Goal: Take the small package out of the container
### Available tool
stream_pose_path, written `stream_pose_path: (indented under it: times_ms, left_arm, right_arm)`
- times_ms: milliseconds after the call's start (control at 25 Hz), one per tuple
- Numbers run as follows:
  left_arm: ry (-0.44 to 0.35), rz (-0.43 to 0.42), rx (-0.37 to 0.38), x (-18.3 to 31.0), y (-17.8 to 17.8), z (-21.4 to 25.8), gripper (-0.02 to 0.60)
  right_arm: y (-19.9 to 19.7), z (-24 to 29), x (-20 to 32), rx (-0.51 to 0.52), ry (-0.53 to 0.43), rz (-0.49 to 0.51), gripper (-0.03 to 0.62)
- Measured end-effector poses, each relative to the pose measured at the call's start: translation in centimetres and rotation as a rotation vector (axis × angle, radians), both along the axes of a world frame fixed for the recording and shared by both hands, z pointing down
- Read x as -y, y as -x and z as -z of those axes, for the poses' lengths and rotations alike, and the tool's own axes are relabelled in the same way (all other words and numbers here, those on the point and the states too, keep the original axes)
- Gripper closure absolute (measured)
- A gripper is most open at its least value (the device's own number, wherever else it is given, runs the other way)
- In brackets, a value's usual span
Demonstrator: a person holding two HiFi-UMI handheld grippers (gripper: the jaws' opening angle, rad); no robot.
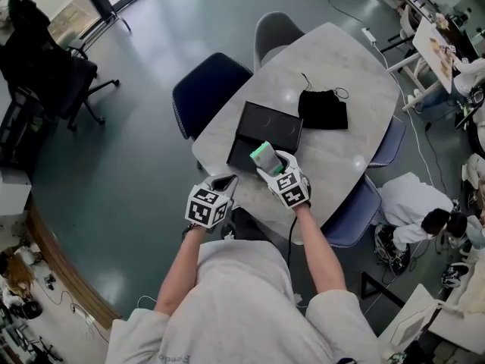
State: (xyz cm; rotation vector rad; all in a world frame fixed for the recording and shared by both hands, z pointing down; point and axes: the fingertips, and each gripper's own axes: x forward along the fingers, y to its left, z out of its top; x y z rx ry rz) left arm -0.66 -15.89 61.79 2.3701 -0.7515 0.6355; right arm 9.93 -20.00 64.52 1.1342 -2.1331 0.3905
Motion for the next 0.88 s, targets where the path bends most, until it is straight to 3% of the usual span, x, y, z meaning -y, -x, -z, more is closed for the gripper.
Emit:
stream_pose_path:
  times_ms: [600, 880]
  left_arm:
    - [-0.005, 0.017, -0.053, -3.4, -1.7, 0.6, 0.528]
    - [-0.015, -0.011, -0.062, -6.0, -2.3, 1.1, 0.529]
  right_arm:
    - [-1.3, 4.1, -5.3, 0.213, -0.131, -0.253, 0.281]
    - [-0.9, 5.1, -8.9, 0.270, -0.160, -0.323, 0.281]
